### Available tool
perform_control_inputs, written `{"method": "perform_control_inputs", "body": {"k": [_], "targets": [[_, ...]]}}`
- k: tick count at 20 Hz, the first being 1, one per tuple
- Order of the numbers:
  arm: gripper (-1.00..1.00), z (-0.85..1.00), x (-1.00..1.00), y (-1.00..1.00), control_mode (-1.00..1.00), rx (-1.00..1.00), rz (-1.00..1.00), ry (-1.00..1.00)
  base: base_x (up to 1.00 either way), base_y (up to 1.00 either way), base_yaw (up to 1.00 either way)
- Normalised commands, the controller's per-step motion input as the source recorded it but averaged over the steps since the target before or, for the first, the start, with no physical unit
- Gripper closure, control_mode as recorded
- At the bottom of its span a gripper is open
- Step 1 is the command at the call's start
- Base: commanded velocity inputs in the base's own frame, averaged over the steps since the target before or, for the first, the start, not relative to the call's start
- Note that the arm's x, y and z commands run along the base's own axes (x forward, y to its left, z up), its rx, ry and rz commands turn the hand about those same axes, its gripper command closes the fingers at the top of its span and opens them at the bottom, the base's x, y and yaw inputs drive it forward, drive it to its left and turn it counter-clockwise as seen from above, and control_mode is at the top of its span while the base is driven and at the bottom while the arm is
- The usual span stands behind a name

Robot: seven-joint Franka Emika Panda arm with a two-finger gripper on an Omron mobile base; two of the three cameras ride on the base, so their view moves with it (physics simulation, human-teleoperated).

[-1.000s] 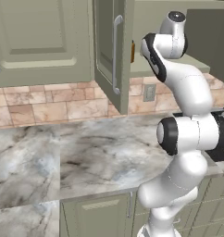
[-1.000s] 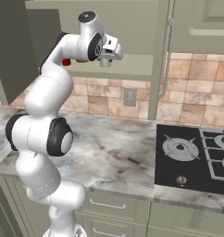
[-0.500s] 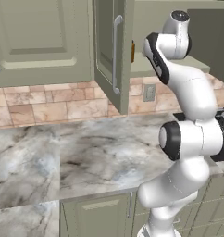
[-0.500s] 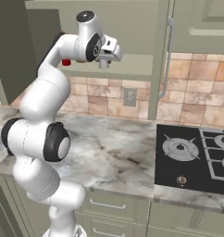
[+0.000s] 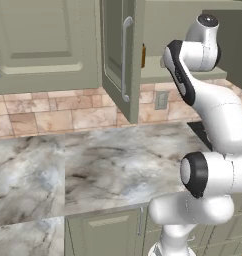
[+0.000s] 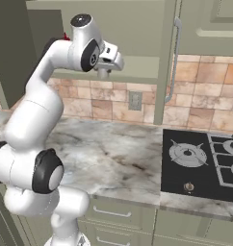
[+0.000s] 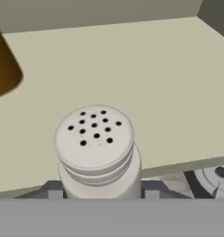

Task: Collect the turmeric, ketchup, and shaker from the cabinet and place them next to the stove.

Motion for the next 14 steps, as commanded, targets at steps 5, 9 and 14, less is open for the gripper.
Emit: {"method": "perform_control_inputs", "body": {"k": [5,9,14], "targets": [[1.00,-0.61,-0.91,0.00,-1.00,0.00,-0.02,0.00,0.00,0.00,0.00],[1.00,-0.92,-0.90,-0.03,-1.00,-0.02,0.00,0.00,0.00,0.00,0.00],[1.00,-1.00,-0.68,-0.14,-1.00,-0.06,0.00,0.01,0.00,0.00,0.00]]}}
